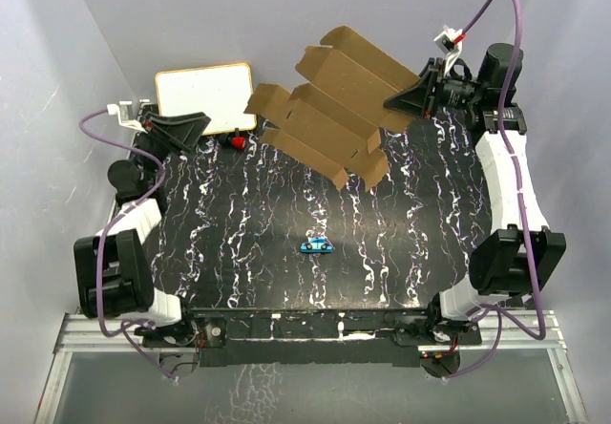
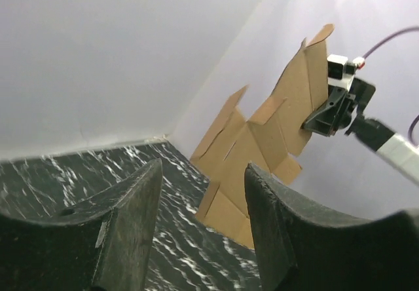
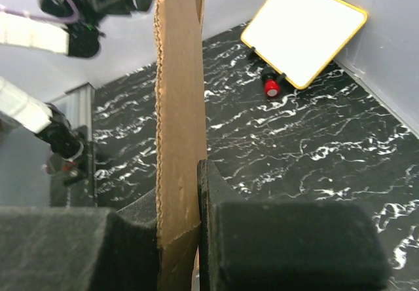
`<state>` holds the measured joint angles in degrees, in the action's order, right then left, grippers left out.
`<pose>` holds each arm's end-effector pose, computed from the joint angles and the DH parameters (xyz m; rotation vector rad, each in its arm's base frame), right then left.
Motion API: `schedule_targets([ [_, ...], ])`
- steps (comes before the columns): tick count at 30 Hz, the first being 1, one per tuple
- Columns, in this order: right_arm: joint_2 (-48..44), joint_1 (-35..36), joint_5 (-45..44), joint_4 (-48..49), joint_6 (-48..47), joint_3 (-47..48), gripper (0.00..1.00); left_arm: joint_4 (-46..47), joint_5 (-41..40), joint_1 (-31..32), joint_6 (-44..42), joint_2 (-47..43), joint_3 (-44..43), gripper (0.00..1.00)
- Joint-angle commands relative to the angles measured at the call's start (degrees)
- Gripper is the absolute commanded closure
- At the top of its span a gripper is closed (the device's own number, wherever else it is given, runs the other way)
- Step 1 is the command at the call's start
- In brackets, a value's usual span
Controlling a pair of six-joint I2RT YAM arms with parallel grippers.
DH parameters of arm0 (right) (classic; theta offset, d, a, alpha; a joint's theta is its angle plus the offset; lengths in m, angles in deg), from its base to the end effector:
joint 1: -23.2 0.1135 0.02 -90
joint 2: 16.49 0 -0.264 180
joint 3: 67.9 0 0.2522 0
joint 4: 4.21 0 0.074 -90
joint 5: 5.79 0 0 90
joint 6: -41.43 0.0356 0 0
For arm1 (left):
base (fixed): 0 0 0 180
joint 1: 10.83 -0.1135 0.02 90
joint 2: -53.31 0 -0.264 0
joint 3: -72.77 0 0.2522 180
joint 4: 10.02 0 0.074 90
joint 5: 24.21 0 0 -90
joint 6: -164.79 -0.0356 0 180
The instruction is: Fold the paper box
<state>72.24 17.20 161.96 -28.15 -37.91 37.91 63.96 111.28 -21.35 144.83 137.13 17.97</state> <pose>0.3380 -0.0005 0.4418 -0.7935 1.5416 1.1869 0.2820 0.0266 0.3235 0.0996 1.1295 -1.2447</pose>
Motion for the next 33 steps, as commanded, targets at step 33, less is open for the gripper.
schedule_targets([
  [33, -6.17, 10.24, -7.46, -34.83, -50.30, 1.38, 0.92, -62.68, 15.44, 23.11, -72.03, -2.63, -23.51, 0.65],
])
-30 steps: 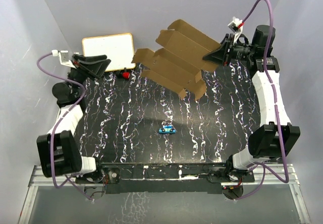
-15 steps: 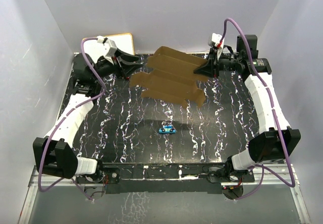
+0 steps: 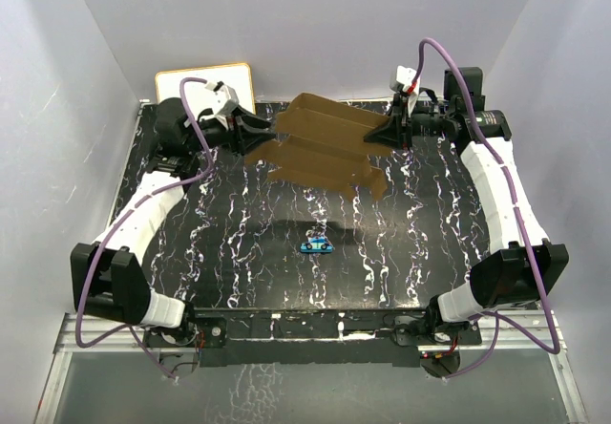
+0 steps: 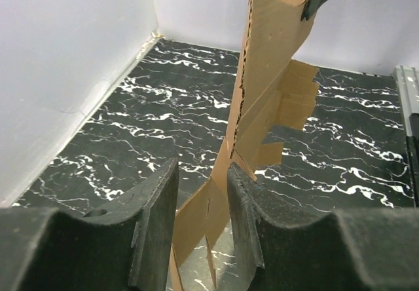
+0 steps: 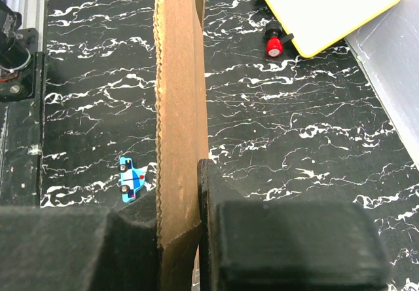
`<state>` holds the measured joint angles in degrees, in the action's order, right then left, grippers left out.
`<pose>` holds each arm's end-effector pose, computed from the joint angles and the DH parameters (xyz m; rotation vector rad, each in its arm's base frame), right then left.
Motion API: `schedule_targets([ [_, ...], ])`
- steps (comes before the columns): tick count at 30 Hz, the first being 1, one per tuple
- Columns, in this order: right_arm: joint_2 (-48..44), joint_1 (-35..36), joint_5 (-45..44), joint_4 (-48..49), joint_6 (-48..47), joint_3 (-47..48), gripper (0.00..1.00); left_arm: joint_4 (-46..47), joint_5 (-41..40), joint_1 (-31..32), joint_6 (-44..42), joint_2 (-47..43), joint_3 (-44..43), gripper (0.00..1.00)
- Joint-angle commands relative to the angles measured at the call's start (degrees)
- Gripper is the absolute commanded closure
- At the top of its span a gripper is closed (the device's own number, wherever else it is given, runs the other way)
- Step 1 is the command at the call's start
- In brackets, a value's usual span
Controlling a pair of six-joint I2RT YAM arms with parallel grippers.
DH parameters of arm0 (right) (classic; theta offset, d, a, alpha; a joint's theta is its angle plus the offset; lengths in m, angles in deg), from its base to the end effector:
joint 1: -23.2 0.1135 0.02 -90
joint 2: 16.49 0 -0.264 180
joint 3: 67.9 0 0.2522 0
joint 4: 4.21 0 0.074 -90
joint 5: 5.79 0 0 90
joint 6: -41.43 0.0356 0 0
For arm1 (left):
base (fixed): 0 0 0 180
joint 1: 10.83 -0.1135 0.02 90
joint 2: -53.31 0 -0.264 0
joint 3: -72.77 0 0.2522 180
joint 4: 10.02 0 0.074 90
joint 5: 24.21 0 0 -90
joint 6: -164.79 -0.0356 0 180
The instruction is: Fold the paper box
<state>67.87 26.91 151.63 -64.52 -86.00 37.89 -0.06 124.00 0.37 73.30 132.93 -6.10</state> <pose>0.2943 0.0520 0.4133 -1.1857 1.5031 0.9115 0.3043 -0.0911 0.3847 0.9840 1.1920 -0.8461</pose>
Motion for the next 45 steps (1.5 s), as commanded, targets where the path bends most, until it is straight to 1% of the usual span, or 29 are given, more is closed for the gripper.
schedule_targets([
  [1, -1.77, 0.60, 3.08, 1.54, -2.09, 1.40, 0.92, 1.59, 2.67, 1.71, -0.30, 2.07, 0.66, 0.65],
  [8, -1.83, 1.02, 4.20, 1.32, -2.04, 1.64, 0.92, 3.01, 3.09, 2.72, 0.65, 3.82, 0.83, 0.64],
  [12, -1.74, 1.11, 4.43, 1.57, -1.65, 1.73, 0.92, 7.05, 5.65, 3.30, 3.78, 4.15, 2.14, 0.59],
  [14, -1.79, 1.09, 4.42, 1.79, -1.20, 1.83, 0.92, 7.52, 6.33, 3.27, 3.98, 3.92, 2.65, 0.56],
  [19, -1.61, 1.12, 6.80, 2.26, -0.23, 1.77, 0.92, 7.43, 6.23, 3.38, 4.34, 4.96, 2.13, 0.55],
  [21, -1.54, 1.15, 7.88, 2.78, 0.53, 1.52, 0.92, 10.15, 6.35, 3.38, 6.43, 5.67, 2.44, 0.56],
  [25, -1.61, 1.41, 9.35, 4.39, 2.17, 0.36, 0.92, 18.89, 7.41, 3.62, 13.11, 7.31, 3.26, 0.57],
  [28, -1.57, 1.47, 10.34, 5.27, 3.19, -0.21, 0.92, 24.28, 8.69, 3.82, 17.84, 8.82, 3.14, 0.62],
  [32, -1.51, 1.49, 10.86, 5.70, 3.64, -0.48, 0.92, 30.06, 10.20, 4.35, 22.42, 10.08, 3.48, 0.64],
  [34, -1.49, 1.49, 11.07, 5.86, 3.82, -0.60, 0.92, 32.98, 11.17, 4.63, 25.05, 10.55, 3.54, 0.67],
  [37, -1.48, 1.54, 11.16, 6.23, 4.14, -0.79, 0.92, 36.91, 12.40, 4.84, 28.63, 11.27, 3.44, 0.78],
  [38, -1.48, 1.51, 11.31, 6.39, 4.24, -0.84, 0.92, 38.06, 12.86, 4.80, 29.82, 11.55, 3.47, 0.84],
  [39, -1.54, 1.52, 11.25, 6.44, 4.37, -0.88, 0.92, 39.16, 13.15, 4.80, 30.85, 11.81, 3.44, 0.93],
  [40, -1.51, 1.51, 11.21, 6.53, 4.46, -0.95, 0.92, 39.89, 13.43, 4.79, 31.61, 11.99, 3.43, 1.00],
  [43, -1.64, 1.50, 10.71, 6.72, 4.80, -1.04, 0.92, 40.50, 13.74, 4.81, 32.22, 12.00, 3.63, 1.00],
  [45, -1.69, 1.42, 9.89, 6.82, 4.87, -1.06, 0.92, 38.92, 13.61, 4.79, 31.18, 11.53, 3.67, 1.00],
])
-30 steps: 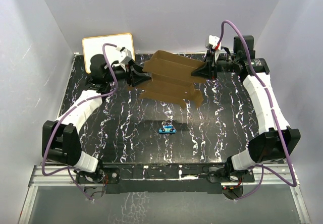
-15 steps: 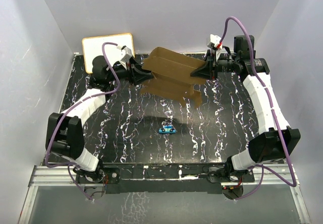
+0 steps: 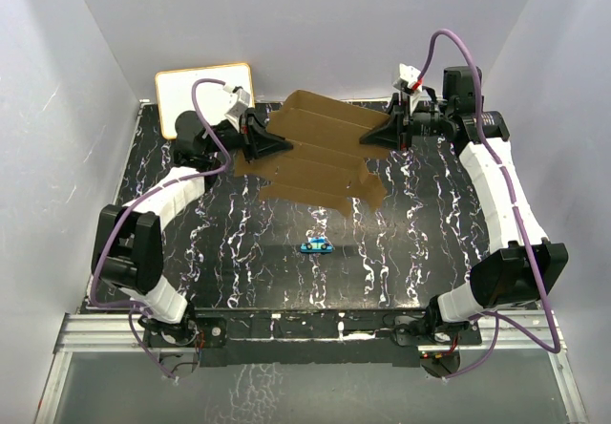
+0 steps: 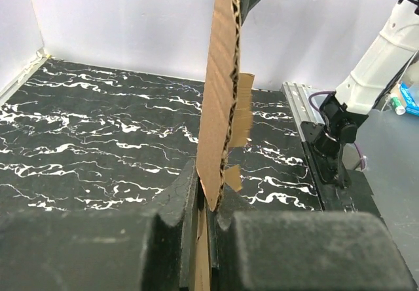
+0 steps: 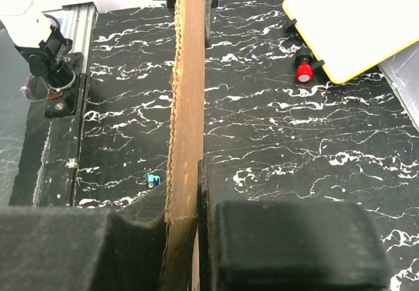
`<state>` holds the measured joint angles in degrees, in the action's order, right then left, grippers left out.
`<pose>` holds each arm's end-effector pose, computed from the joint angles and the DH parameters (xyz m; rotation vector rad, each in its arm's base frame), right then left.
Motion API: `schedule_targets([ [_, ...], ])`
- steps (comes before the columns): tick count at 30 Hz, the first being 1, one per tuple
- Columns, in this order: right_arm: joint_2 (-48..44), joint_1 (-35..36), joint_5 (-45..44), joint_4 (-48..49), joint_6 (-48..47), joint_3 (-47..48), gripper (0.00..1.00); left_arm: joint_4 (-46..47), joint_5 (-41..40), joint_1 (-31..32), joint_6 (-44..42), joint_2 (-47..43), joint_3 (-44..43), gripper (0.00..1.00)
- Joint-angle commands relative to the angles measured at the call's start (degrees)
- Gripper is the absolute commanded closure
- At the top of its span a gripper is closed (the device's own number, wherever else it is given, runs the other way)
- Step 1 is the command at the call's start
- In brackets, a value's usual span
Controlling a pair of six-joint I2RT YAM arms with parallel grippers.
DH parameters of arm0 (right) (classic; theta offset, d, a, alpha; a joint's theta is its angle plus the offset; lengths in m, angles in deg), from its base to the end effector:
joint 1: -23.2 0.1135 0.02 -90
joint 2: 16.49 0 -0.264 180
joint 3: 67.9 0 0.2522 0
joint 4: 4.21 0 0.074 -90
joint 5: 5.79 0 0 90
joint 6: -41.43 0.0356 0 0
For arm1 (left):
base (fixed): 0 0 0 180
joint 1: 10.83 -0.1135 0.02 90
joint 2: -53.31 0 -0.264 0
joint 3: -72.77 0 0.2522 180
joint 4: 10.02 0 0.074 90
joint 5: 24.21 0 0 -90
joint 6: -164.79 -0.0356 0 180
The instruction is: Fold the paper box
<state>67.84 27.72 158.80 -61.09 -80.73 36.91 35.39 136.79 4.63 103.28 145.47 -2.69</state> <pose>0.2937 0.0576 0.4149 -1.1791 1.4363 1.0734 0.3251 -0.1248 0.3460 1.0686 1.1154 -1.2762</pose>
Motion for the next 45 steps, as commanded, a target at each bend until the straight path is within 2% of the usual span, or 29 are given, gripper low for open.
schedule_targets([
  [1, -1.70, 0.63, 2.16, 3.39, -0.36, -0.08, 0.92, 2.02, 0.54, 0.53, 0.23, -1.51, 0.26, 1.00],
  [2, -1.72, 0.52, 1.65, 3.39, -0.24, -0.08, 0.92, -0.06, -0.12, 0.42, -0.94, -2.12, 0.16, 0.96],
  [3, -1.78, 0.37, 1.16, 3.46, -0.11, -0.08, 0.92, -2.54, -0.96, 0.25, -2.48, -3.01, 0.23, 0.81],
  [4, -1.88, -0.10, 0.83, 3.54, 0.03, -0.14, 0.92, -5.42, -2.27, 0.00, -4.19, -4.12, 0.44, 0.62],
  [5, -2.05, -0.50, 0.54, 3.63, 0.14, -0.28, 0.92, -7.84, -4.16, -0.45, -5.77, -5.54, 1.24, 0.51],
  [8, -2.45, -1.20, -0.31, 3.99, 0.26, -1.29, 0.92, -9.55, -8.81, -2.80, -6.87, -10.17, 4.96, 0.24],
  [10, -2.61, -1.34, -0.79, 4.00, -0.10, -2.08, 0.92, -7.29, -12.03, -4.82, -3.98, -13.27, 7.80, 0.09],
  [12, -2.61, -1.31, -1.37, 4.00, -0.55, -2.71, 0.92, -9.33, -15.23, -6.48, -2.02, -16.12, 8.01, 0.03],
  [16, -2.30, -1.34, -2.24, 4.00, -1.23, -3.24, 0.92, -19.02, -16.82, -7.20, -0.03, -15.63, 1.98, 0.03],
  [18, -2.21, -1.27, -2.25, 3.88, -1.32, -3.20, 0.92, -18.88, -16.34, -7.20, 2.12, -14.45, -0.20, 0.03],
  [21, -2.03, -1.26, -1.93, 3.75, -1.34, -3.08, 0.92, -15.99, -15.85, -6.46, 2.13, -14.16, -0.24, 0.04],
  [26, -1.36, -1.06, -1.09, 3.58, -1.32, -2.60, 0.92, -19.87, -13.93, -3.96, -0.99, -10.82, -4.16, 0.18],
  [29, -0.94, -0.67, -0.95, 3.47, -1.32, -2.39, 0.92, -21.81, -13.27, -2.43, -2.50, -8.54, -6.18, 0.21],
  [36, -0.66, -0.13, -1.11, 3.39, -1.32, -2.19, 0.92, -19.09, -10.43, 0.90, -0.68, -3.04, -9.12, 0.42],
  [37, -0.69, -0.18, -1.13, 3.39, -1.31, -2.19, 0.92, -17.23, -9.83, 1.15, 0.63, -2.48, -9.04, 0.46],
  [39, -0.67, -0.12, -1.16, 3.39, -1.37, -2.27, 0.92, -10.57, -8.05, 1.33, 4.37, -1.44, -8.45, 0.62],
  [42, -0.71, -0.16, -1.53, 3.47, -1.28, -2.44, 0.92, -4.14, -6.01, 1.37, 9.56, -0.16, -8.18, 0.95],
  [43, -0.67, -0.18, -1.79, 3.62, -0.98, -2.49, 0.92, -3.35, -5.70, 1.34, 10.24, -0.13, -8.20, 1.00],
  [45, -0.76, -0.29, -1.94, 4.46, 0.28, -2.89, 0.90, -3.31, -6.21, 1.31, 10.66, -0.50, -7.91, 1.00],
])
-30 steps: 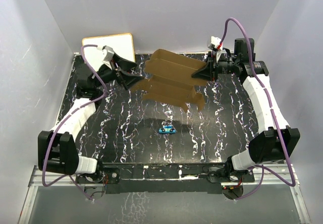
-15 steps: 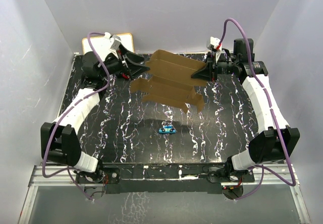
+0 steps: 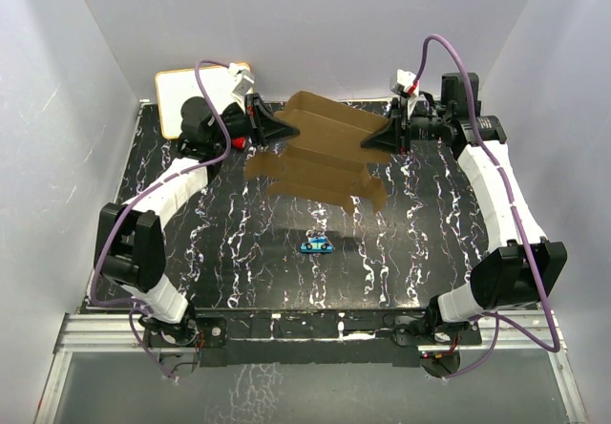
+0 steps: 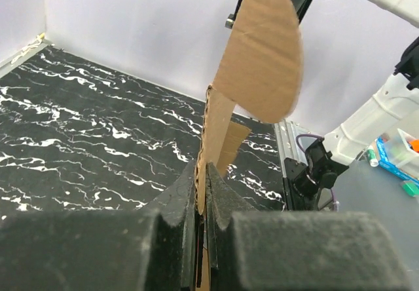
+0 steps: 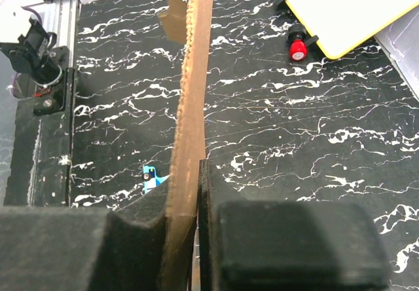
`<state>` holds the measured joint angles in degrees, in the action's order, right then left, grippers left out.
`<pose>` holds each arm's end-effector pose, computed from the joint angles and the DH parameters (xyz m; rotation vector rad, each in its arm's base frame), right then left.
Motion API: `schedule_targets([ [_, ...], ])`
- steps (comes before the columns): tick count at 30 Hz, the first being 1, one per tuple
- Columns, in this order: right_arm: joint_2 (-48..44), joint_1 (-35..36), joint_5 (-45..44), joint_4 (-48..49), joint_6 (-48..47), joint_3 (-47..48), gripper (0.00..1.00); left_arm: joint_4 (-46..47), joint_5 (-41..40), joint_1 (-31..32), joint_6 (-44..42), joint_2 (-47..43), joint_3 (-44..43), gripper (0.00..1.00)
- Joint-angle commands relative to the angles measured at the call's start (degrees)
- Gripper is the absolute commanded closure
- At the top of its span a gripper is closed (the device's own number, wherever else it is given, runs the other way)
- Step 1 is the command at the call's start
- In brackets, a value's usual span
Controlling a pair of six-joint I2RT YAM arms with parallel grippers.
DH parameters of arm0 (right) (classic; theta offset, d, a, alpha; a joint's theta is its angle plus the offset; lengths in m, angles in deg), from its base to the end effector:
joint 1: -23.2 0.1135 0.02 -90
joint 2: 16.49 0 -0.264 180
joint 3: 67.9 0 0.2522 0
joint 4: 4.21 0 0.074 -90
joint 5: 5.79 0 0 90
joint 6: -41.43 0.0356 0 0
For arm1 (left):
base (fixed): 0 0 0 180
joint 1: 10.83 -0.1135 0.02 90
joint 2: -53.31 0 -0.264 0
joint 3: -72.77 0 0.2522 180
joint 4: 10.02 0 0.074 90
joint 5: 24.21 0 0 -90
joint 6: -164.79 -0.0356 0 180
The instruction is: Fold the paper box
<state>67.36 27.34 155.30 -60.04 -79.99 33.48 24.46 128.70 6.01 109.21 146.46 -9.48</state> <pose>0.2961 0.0552 0.3989 -1.1404 1.5203 1.0417 0.3400 -0.1360 0.3655 0.8633 1.2671 -1.3581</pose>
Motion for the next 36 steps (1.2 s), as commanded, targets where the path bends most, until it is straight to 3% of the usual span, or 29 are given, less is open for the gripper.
schedule_targets([
  [1, -0.39, -0.20, 1.93, 3.80, 0.06, 0.28, 0.82, 7.47, 1.46, -0.13, 4.72, -1.78, -0.87, 1.00],
  [3, -0.72, -1.59, 4.17, 5.55, 2.23, -0.84, 0.65, 7.17, 0.58, -0.54, 4.66, -2.54, -0.25, 1.00],
  [5, -1.48, -4.77, 8.64, 9.63, 6.20, -2.83, 0.55, 7.61, -0.15, -1.20, 5.11, -3.48, 0.73, 1.00],
  [10, -4.37, -14.35, 16.62, 29.17, 22.94, -12.31, 0.46, 12.10, -1.35, -3.07, 9.18, -5.42, 3.34, 1.00],
  [18, -4.82, -14.93, 9.11, 31.40, 19.26, -17.33, 0.46, 19.15, -1.77, -3.39, 15.54, -5.90, 4.62, 1.00],
  [23, -3.78, -9.62, 3.75, 37.82, 20.75, -19.76, 0.67, 23.72, -2.34, -3.34, 19.05, -5.38, 4.81, 1.00],
  [25, -3.22, -7.43, 2.23, 38.53, 20.55, -19.85, 0.69, 25.61, -2.36, -3.39, 20.99, -4.95, 4.85, 1.00],
  [29, -2.71, -5.19, 3.35, 39.24, 20.52, -19.76, 0.68, 26.70, -2.85, -3.32, 22.05, -4.51, 5.07, 1.00],
  [36, -2.80, -1.90, 6.18, 40.13, 22.14, -19.33, 0.57, 29.21, -3.12, -3.39, 24.11, -3.61, 5.12, 1.00],
])
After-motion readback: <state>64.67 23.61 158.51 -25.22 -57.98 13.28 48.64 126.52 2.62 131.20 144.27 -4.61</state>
